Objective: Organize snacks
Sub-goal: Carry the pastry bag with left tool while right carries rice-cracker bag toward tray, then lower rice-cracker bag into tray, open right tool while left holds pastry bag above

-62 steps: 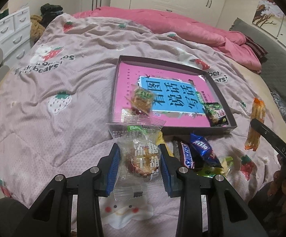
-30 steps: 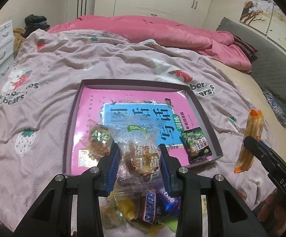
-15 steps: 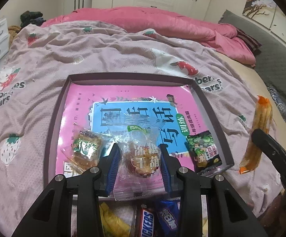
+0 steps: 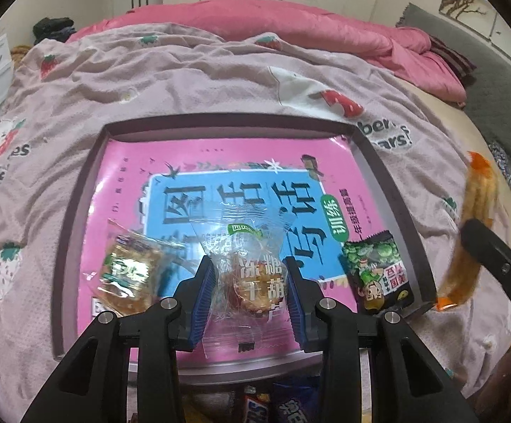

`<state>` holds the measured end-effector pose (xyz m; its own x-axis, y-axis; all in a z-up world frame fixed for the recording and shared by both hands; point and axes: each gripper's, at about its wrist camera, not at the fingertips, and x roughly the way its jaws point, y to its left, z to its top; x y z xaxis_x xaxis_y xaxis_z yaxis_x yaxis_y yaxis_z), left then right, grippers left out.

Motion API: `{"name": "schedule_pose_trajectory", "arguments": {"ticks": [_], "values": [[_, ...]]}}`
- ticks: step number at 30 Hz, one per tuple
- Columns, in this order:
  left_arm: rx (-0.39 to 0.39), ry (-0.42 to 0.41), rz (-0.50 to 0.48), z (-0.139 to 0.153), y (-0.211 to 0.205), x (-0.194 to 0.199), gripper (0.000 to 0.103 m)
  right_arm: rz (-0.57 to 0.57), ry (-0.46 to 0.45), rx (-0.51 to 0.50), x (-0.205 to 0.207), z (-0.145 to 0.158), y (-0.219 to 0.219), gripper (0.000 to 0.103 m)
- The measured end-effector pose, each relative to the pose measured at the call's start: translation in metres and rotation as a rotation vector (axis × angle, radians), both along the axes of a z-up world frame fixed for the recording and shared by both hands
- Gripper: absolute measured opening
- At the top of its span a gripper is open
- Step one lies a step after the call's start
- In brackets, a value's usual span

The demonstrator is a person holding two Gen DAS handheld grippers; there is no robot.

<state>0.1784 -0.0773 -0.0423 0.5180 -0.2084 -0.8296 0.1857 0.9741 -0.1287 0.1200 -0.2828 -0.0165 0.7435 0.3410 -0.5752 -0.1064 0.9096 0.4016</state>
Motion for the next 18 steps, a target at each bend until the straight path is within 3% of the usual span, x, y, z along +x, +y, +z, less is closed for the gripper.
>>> {"name": "schedule_pose_trajectory", "arguments": {"ticks": [8, 18], "values": [[0.007, 0.012, -0.014, -0.009, -0.002, 0.002, 0.039, 0.048, 0.153, 0.053, 0.019, -0.033, 0.002, 0.036], [0.009, 0.027, -0.014, -0.017, -0.001, 0.004, 0.039, 0.097, 0.178, 0.053, 0.03, -0.044, 0.015, 0.036]]}}
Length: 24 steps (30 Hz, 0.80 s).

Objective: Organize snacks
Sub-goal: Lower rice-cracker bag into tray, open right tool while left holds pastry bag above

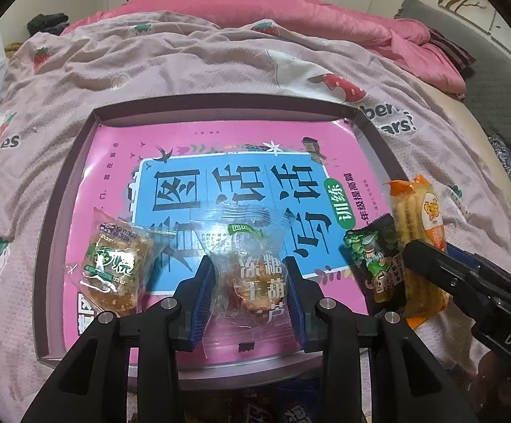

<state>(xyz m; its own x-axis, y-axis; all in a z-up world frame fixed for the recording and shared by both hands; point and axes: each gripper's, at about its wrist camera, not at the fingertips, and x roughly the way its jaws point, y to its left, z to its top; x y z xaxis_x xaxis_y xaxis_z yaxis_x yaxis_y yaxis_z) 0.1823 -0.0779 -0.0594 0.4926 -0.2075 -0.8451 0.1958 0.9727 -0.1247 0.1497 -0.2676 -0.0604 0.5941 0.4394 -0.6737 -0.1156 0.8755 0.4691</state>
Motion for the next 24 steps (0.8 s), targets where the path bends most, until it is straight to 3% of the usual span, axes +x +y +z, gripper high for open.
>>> {"name": "schedule_pose_trajectory", "arguments": {"ticks": [10, 24], "values": [[-0.01, 0.002, -0.013, 0.0, -0.002, -0.001, 0.039, -0.025, 0.065, 0.016, 0.003, -0.012, -0.006, 0.036], [-0.009, 0.018, -0.012, -0.003, 0.0, -0.001, 0.04, -0.039, 0.061, -0.026, 0.002, -0.009, -0.004, 0.036]]}}
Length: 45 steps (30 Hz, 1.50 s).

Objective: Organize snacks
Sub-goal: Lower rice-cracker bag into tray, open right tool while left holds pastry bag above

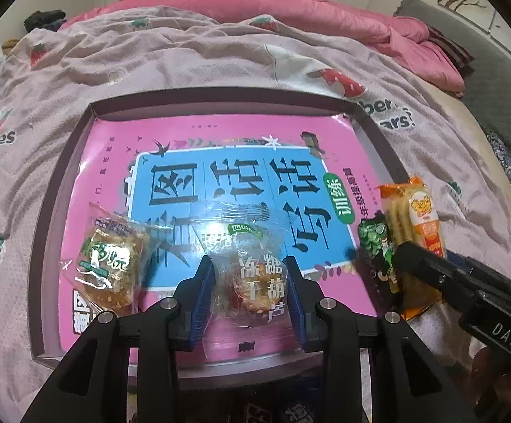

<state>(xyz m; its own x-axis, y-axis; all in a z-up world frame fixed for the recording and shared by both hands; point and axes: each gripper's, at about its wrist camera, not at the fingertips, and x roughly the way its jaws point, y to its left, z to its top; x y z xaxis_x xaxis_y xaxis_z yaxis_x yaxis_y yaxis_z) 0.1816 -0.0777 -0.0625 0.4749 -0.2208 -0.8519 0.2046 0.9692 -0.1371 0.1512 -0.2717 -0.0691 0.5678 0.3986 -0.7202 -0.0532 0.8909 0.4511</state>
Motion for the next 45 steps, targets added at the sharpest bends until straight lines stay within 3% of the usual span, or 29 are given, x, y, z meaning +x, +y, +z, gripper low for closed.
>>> {"name": "schedule_pose_trajectory", "arguments": {"ticks": [10, 17, 38, 45], "values": [[0.006, 0.004, -0.015, -0.003, -0.001, -0.004, 0.04, 0.009, -0.013, -0.108, -0.002, 0.004, 0.012, 0.037], [0.009, 0.005, -0.011, -0.002, -0.002, -0.004, 0.04, 0.031, -0.048, -0.242, -0.006, 0.008, 0.027, 0.047], [-0.015, 0.013, -0.015, 0.001, 0.0, -0.005, 0.041, -0.014, -0.069, -0.206, -0.01, 0.016, 0.017, 0.056], [-0.021, 0.012, -0.015, 0.005, 0.001, -0.006, 0.049, -0.018, -0.077, -0.199, -0.01, 0.018, 0.016, 0.057]]}}
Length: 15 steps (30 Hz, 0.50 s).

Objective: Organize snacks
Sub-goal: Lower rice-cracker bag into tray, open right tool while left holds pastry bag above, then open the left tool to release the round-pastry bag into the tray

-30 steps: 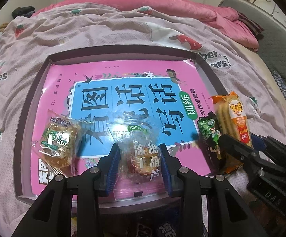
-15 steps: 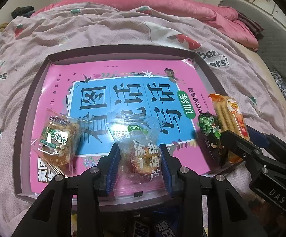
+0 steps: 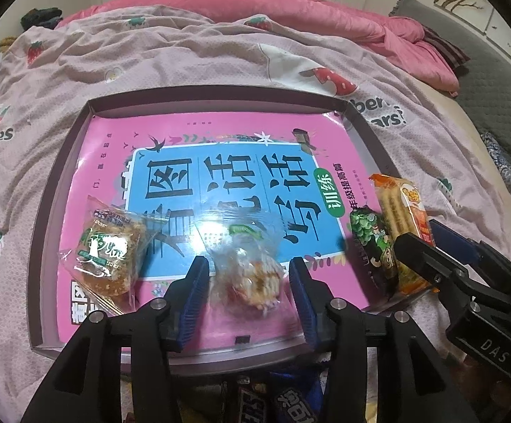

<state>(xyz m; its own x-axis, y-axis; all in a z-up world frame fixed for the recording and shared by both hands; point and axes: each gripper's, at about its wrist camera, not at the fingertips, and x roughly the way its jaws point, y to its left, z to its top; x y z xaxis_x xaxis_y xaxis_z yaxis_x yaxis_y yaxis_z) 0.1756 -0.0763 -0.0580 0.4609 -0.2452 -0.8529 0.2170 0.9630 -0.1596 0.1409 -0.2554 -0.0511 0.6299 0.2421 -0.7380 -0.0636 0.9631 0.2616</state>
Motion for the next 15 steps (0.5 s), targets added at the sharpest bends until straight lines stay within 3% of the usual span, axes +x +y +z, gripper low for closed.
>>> {"name": "schedule_pose_trajectory", "arguments": {"ticks": [2, 4, 15], "values": [[0.0, 0.002, 0.0, 0.001, 0.0, -0.001, 0.049, 0.0, 0.0, -0.002, 0.0, 0.0, 0.0, 0.057], [-0.002, 0.003, 0.001, 0.002, 0.001, -0.002, 0.058, -0.002, -0.007, -0.001, -0.001, 0.001, 0.0, 0.058], [0.0, -0.034, 0.016, 0.016, 0.007, -0.005, 0.07, -0.014, -0.037, -0.001, -0.003, 0.008, -0.002, 0.067]]}}
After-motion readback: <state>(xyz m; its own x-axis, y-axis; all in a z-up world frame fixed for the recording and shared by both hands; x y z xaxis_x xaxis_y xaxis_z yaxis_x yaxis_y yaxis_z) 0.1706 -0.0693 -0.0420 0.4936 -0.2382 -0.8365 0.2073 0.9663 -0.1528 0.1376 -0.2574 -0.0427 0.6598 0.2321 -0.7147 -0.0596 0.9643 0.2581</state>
